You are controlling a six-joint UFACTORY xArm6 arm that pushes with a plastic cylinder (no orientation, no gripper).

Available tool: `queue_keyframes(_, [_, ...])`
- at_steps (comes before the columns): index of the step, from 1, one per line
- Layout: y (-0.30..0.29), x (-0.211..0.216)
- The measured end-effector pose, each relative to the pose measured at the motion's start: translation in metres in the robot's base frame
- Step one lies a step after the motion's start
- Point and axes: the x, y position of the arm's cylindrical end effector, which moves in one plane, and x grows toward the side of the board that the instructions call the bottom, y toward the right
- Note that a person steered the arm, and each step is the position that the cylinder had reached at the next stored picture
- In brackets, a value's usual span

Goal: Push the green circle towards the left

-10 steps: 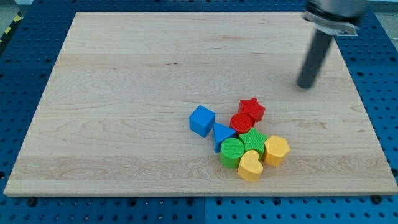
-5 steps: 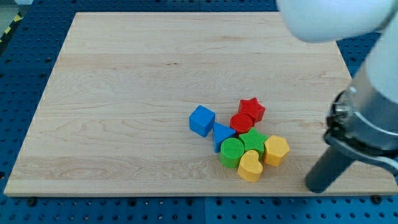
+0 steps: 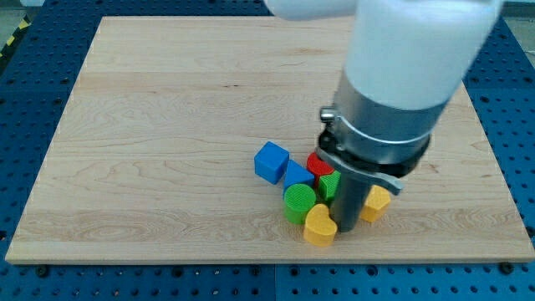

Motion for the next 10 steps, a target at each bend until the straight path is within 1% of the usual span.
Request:
queue_keyframes(2, [-0.044, -0.002])
queue_keyframes(4, [-0.047, -0.031])
queue_keyframes(5, [-0.064, -0.04])
queue_keyframes(7, [-0.122, -0.04])
queue_keyframes(8, [-0.135, -0.031])
queue_keyframes(9, [-0.16, -0.024])
queue_keyframes(10, [-0.195, -0.024])
